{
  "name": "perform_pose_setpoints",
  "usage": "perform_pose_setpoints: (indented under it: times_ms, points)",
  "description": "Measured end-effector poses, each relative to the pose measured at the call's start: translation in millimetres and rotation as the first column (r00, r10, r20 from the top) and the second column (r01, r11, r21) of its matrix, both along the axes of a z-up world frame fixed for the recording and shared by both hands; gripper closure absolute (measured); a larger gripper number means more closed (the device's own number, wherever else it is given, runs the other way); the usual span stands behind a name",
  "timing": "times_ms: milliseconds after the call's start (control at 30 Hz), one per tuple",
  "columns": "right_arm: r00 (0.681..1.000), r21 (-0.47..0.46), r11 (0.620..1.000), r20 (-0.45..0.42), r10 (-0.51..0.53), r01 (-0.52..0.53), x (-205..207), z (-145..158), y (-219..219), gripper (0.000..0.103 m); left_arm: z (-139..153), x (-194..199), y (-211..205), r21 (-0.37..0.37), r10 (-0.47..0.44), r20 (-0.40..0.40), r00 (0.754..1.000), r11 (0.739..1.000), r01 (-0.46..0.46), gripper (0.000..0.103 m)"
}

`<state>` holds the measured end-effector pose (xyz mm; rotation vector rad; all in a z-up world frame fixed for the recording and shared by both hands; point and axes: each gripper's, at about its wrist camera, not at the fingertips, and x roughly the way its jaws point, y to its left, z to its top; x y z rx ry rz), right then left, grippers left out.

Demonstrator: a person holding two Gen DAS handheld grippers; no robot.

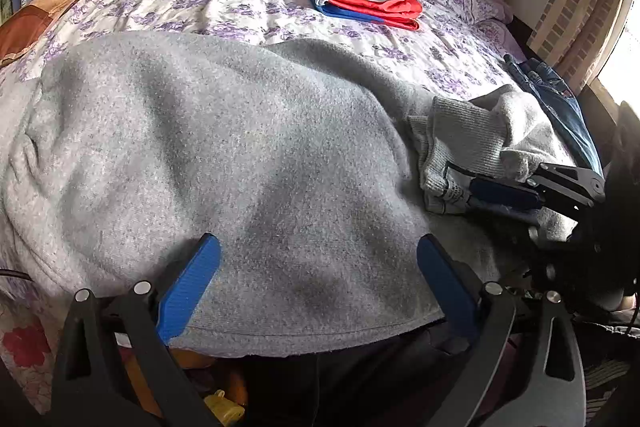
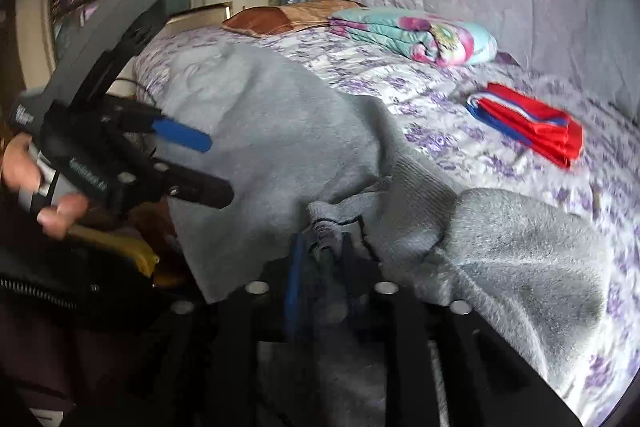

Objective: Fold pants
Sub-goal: 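Lay the ribbed cuff onto the fleece body with the right gripper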

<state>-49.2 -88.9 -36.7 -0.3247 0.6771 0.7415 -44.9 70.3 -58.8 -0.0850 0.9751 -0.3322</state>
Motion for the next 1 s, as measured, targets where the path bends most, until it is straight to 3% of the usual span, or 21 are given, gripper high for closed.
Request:
perform_pose_setpoints:
  times_ms: [133,300,400,467,533,633,767,800,867,900,967,1000]
  points:
    - [0.997,-0.054,0.999,0.075,0.008,-0.004,-14,10,3,0.058,0,0,0,0.0,0.001,-0.002,1.0,1.0,-0.001,0.007]
    - [0.99,-0.22,0.974,0.137,-0.027,0.057,-7,-3,6,0.057,0,0,1,-0.001,0.001,-0.001,1.0,1.0,-0.001,0.007]
    - [0.988,-0.267,0.962,0.152,-0.02,0.06,-3,-14,10,0.058,0,-1,1,-0.003,0.001,0.0,1.0,1.0,-0.001,0.007]
    - [0.989,-0.24,0.967,0.137,-0.054,0.086,3,-11,7,0.081,0,-1,1,-0.004,0.002,-0.002,1.0,1.0,-0.002,0.007]
    - [0.99,-0.165,0.981,0.121,-0.077,0.097,6,-1,-2,0.087,0,-2,1,-0.01,0.002,-0.003,1.0,1.0,-0.002,0.007]
    - [0.989,-0.029,0.995,0.12,-0.088,0.092,2,22,-12,0.088,1,-5,4,-0.023,0.003,-0.005,1.0,1.0,-0.003,0.007]
    - [0.992,0.032,0.999,0.124,-0.014,0.01,-4,30,5,0.087,5,-8,11,-0.042,0.023,0.001,1.0,0.999,-0.023,0.007]
    - [0.996,0.022,1.0,0.093,0.001,-0.003,0,18,15,0.085,6,-9,13,-0.045,0.032,0.004,0.999,0.998,-0.032,0.007]
    - [1.0,-0.029,1.0,0.008,0.013,-0.012,11,-13,29,0.07,7,-10,20,-0.054,0.049,0.002,0.999,0.997,-0.049,0.007]
    - [0.999,-0.025,1.0,0.043,0.02,-0.019,7,-19,31,0.067,6,-10,23,-0.06,0.055,-0.002,0.998,0.997,-0.055,0.007]
    - [0.997,-0.016,0.998,0.051,0.056,-0.056,-3,-12,31,0.04,7,-12,26,-0.063,0.062,-0.004,0.998,0.996,-0.062,0.007]
    - [0.997,0.011,0.998,0.048,0.06,-0.061,-9,-3,28,0.039,7,-14,27,-0.058,0.061,-0.004,0.998,0.996,-0.062,0.007]
